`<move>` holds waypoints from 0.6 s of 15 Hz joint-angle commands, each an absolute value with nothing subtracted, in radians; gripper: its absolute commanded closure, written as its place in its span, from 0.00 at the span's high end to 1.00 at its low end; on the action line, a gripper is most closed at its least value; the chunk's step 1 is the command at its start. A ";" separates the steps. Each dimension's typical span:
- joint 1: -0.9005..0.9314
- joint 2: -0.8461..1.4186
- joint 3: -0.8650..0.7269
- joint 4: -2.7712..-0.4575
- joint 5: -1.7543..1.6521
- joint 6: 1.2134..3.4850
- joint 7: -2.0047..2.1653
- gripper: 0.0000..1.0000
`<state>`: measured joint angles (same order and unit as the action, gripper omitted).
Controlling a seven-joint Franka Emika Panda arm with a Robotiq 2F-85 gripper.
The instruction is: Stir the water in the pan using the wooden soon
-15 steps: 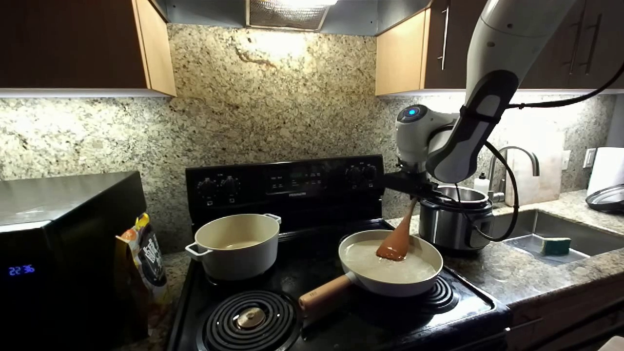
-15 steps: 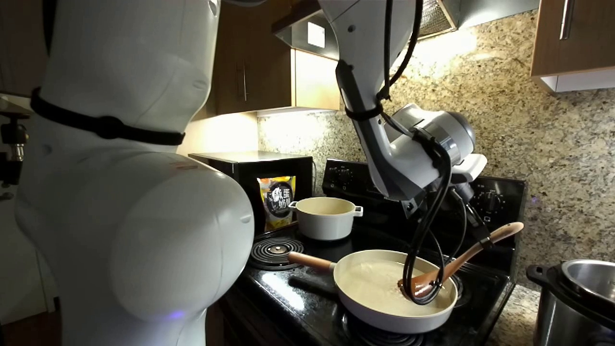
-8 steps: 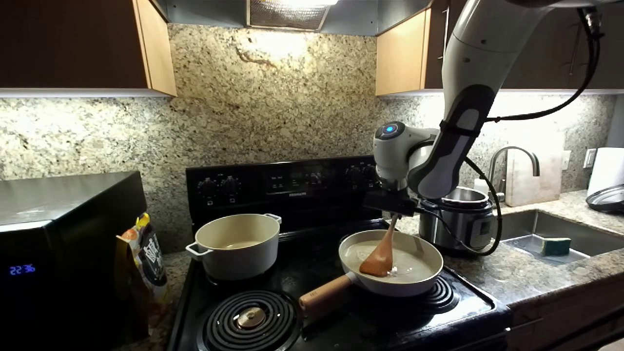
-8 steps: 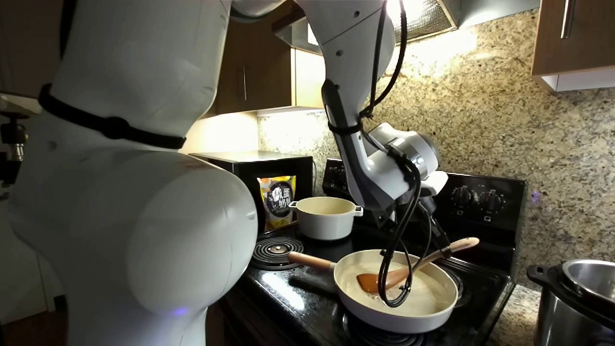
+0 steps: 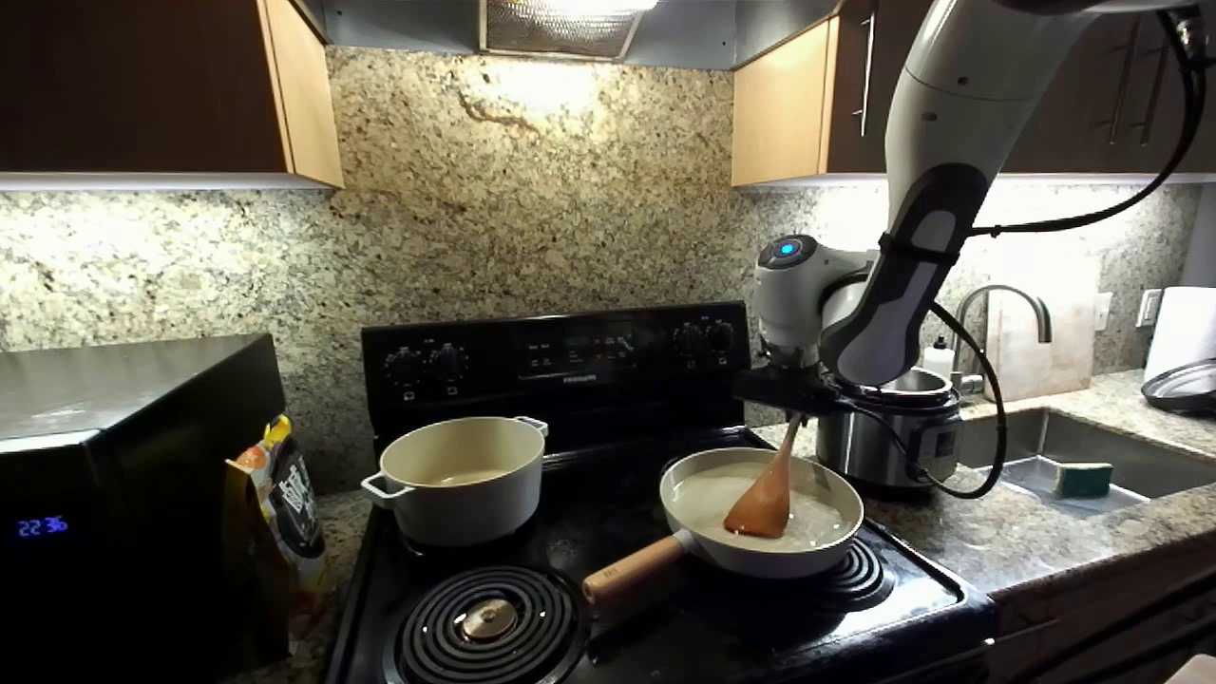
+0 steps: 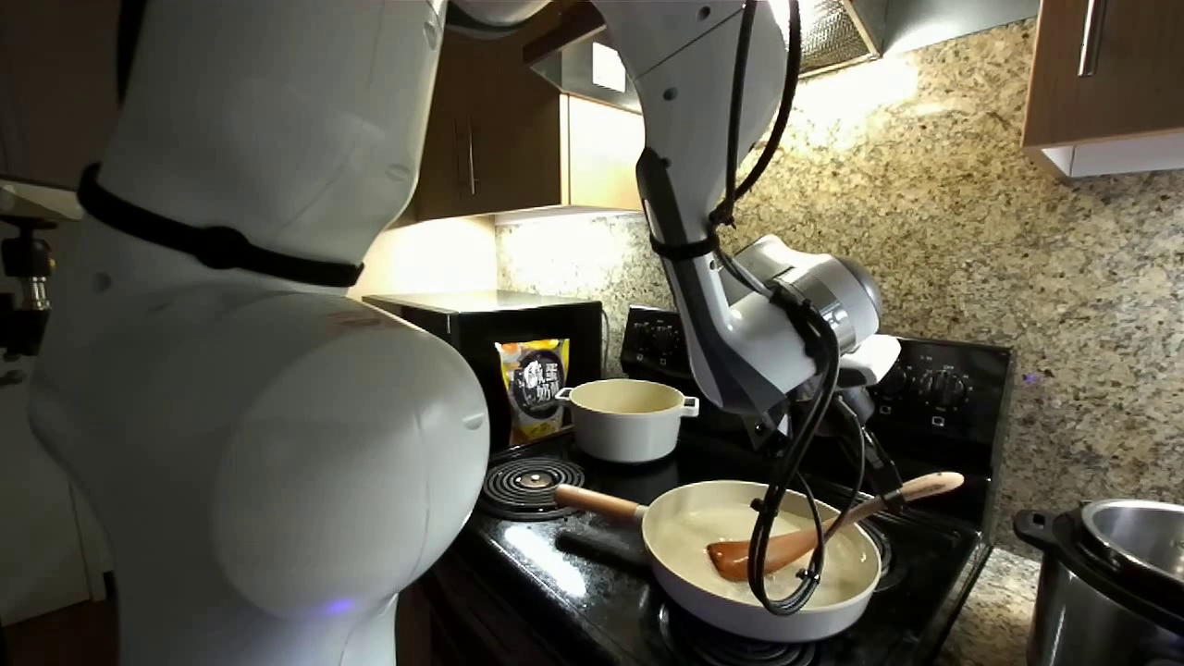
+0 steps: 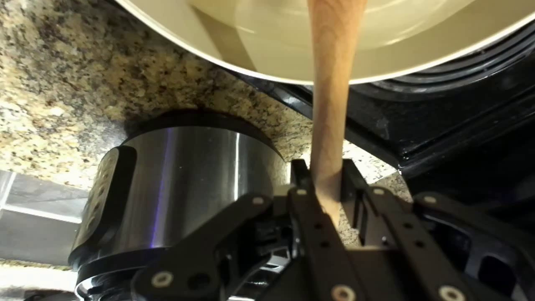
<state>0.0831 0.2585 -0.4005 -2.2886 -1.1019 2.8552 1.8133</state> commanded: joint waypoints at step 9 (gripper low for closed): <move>0.068 0.263 -0.335 -2.301 -1.044 2.883 1.791 0.05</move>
